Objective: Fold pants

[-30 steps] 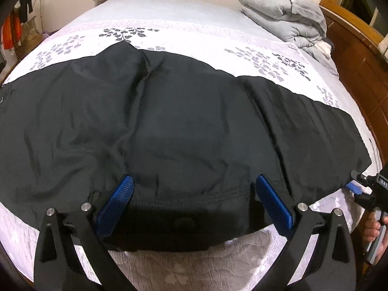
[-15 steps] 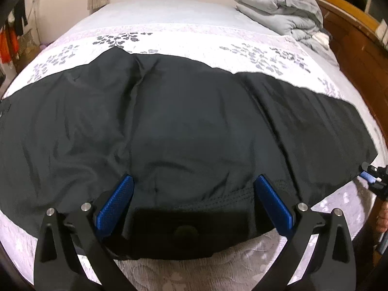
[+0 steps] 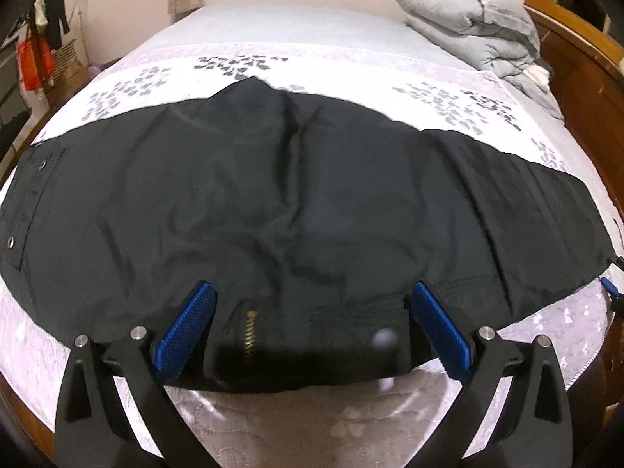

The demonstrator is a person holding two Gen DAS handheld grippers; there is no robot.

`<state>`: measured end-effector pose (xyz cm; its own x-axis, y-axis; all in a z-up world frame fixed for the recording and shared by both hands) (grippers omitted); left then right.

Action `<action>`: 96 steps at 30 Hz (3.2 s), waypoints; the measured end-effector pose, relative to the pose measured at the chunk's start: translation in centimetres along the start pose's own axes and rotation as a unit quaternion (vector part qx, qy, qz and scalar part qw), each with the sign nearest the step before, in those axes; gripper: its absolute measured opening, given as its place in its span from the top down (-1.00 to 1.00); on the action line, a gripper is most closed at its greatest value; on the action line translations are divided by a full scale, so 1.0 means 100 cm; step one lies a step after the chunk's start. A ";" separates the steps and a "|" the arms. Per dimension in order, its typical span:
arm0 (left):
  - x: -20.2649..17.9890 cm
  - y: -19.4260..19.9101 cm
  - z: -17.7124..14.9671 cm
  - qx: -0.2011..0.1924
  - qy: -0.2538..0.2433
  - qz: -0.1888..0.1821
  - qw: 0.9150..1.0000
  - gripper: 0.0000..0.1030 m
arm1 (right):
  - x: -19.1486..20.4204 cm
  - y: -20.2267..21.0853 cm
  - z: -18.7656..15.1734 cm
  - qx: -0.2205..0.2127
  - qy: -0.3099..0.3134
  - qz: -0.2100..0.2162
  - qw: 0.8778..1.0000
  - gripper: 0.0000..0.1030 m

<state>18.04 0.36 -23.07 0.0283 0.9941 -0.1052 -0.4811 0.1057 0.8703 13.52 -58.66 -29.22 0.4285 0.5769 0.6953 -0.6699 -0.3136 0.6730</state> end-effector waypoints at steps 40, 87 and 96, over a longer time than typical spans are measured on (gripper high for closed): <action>0.060 0.030 -0.015 -0.028 0.107 -0.055 0.992 -0.94 | 0.334 0.012 -0.126 -0.101 0.443 -0.023 0.891 0.72; 0.119 0.047 -0.030 -0.044 0.185 -0.059 0.980 -0.94 | 0.357 -0.144 -0.295 0.152 0.547 -0.030 0.823 -0.33; 0.121 0.042 -0.031 -0.039 0.187 -0.060 0.980 -0.94 | 0.345 -0.152 -0.291 0.177 0.509 -0.020 0.842 0.62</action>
<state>13.62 12.71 -22.20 -0.2283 0.8939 -0.3858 -0.5597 0.2037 0.8033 20.85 -12.04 -22.77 -0.4161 0.8833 0.2160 -0.3669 -0.3804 0.8489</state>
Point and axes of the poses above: each gripper's, at about its wrist camera, not at the fingertips, and y roughly against the way its jaws point, x to its left, z to its top, the point moved 4 cm from there along -y, roughly the way its jaws point, and after that the axes turned 5 degrees about x, right-handed, at the moved point
